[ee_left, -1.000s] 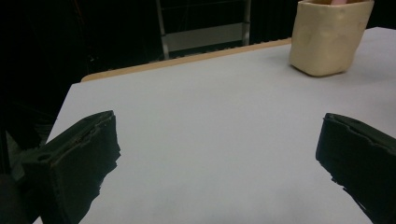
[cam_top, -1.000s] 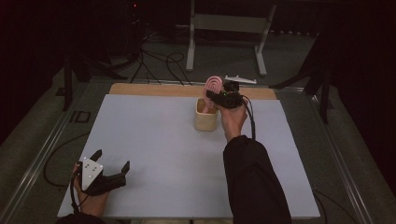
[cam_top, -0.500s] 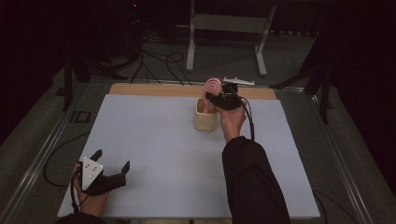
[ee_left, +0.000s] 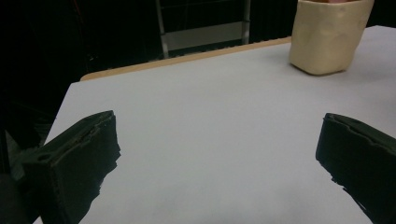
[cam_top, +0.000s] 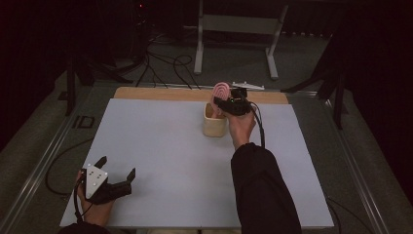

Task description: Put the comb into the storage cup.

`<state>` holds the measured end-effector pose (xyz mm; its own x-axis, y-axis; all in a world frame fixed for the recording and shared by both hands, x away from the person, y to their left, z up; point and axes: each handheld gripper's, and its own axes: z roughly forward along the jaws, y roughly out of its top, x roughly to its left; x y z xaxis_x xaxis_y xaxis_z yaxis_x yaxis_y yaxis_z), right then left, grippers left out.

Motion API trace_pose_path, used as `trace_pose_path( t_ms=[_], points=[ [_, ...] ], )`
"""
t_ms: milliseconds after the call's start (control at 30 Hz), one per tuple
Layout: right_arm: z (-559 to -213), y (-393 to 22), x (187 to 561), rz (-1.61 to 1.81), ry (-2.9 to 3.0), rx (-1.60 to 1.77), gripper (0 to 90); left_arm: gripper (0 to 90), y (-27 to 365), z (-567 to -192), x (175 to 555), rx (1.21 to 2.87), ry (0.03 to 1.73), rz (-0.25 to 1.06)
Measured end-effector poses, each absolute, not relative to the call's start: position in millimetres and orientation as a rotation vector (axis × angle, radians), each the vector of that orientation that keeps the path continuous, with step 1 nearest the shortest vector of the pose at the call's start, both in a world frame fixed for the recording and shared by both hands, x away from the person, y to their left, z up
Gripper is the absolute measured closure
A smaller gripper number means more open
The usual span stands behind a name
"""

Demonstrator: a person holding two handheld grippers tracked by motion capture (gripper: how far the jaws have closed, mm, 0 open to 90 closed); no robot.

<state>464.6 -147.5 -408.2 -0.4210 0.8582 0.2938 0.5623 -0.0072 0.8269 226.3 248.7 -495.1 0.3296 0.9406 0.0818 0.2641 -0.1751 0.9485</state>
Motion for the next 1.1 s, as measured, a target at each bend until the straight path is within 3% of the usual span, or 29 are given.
trace_pose_path(
  t_ms=[1100],
  points=[
    [-414.4,-146.4,470.7,1.419,1.934,1.478,62.2,0.1,249.5,-495.4,225.8,1.655,1.105,0.904]
  ],
)
